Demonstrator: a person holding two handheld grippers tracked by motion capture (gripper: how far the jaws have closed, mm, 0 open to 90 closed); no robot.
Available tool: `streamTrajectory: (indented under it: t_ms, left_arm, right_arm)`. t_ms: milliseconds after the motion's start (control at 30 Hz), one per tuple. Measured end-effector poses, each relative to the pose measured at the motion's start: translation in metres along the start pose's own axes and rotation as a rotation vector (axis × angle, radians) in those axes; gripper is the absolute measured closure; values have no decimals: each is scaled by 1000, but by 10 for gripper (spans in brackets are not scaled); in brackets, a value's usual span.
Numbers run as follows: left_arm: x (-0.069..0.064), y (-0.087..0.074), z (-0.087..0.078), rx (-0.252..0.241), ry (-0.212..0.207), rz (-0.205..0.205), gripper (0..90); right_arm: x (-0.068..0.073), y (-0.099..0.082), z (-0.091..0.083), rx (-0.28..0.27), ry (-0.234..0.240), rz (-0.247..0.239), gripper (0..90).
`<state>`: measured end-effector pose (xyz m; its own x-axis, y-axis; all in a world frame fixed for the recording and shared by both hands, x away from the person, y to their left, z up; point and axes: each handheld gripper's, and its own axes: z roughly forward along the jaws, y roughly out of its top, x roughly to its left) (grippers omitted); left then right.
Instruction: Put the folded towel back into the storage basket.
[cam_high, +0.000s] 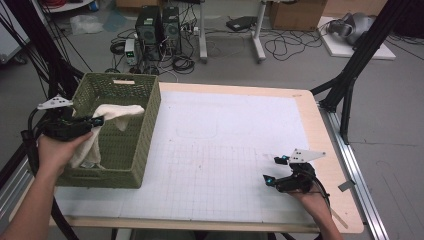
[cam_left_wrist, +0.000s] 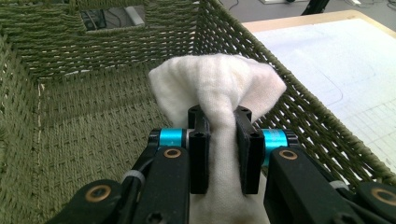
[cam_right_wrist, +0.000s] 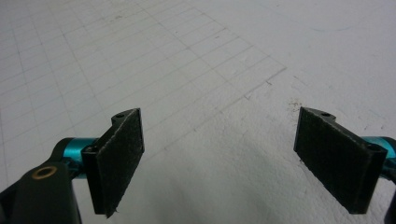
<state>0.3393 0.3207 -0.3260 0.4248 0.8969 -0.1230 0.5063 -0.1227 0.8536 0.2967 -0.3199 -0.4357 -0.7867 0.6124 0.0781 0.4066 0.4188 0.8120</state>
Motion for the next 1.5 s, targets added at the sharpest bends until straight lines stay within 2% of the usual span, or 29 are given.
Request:
streamTrajectory:
  t_ms: [367,1000,1500]
  left_arm:
    - [2,0,5,21,16,-17,780]
    - [0,0,8,35,8,-27,777]
    - [-4,-2,8,49,8,-50,773]
  right_arm:
    - [0,0,-1,-1,1,5,154]
    - [0,0,-2,-6,-2,10,154]
    - [0,0,-2,-9,-1,4,154]
